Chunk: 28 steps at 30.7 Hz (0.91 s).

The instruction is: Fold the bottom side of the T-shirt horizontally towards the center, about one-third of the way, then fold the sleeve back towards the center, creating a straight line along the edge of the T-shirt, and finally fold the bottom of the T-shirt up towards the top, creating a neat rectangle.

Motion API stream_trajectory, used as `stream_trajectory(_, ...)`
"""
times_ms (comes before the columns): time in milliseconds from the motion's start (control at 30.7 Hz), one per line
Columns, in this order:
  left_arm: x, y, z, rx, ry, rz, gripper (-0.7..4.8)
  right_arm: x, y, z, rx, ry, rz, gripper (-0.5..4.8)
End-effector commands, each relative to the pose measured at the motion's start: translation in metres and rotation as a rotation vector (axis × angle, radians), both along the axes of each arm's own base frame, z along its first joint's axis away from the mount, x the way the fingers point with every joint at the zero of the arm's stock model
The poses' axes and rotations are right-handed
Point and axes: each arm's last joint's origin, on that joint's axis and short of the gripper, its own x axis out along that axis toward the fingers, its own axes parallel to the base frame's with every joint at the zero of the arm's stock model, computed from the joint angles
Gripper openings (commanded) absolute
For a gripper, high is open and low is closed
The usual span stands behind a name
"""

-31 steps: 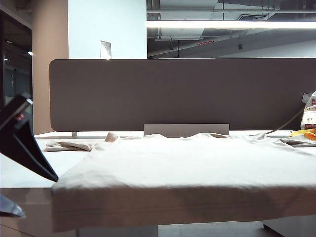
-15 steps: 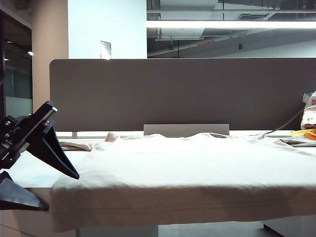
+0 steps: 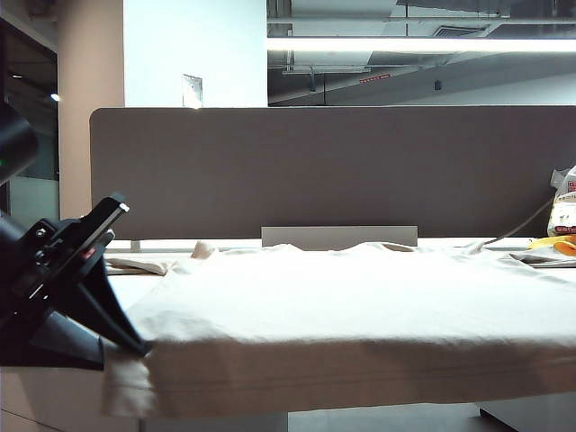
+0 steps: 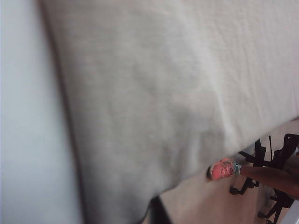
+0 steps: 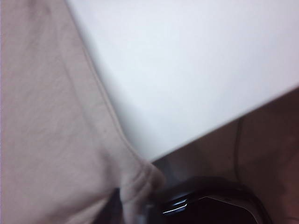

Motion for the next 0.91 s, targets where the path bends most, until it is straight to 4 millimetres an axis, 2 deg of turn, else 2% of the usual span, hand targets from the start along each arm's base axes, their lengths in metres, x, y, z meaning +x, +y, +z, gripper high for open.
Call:
stream_trajectory(33,0.002,0.0,0.002,0.001,-0.039,-0.013,0.26,0.001,0.0,0.002,0.004,-0.018,0.007,-0.04)
stream_trajectory(98,0.002,0.0,0.002,-0.004,-0.035,-0.019,-0.06,0.001,0.001,0.002,0.026,-0.025,0.021,-0.05)
stream_trajectory(228,0.001,-0.002,0.003,-0.048,-0.026,-0.054,-0.06,0.004,0.002,0.006,0.068,-0.055,0.053,-0.05)
stream_trajectory(424,0.003,-0.004,0.009,-0.118,-0.021,-0.11,-0.06,0.016,0.0,0.027,0.111,-0.142,0.102,-0.05)
stream_trajectory(619,0.012,-0.007,0.035,-0.152,-0.096,-0.126,-0.06,0.025,-0.002,0.052,0.112,-0.226,0.109,-0.05)
stream_trajectory(913,0.031,-0.008,0.077,-0.144,-0.19,-0.09,-0.06,0.033,-0.002,0.065,0.141,-0.306,0.106,-0.05)
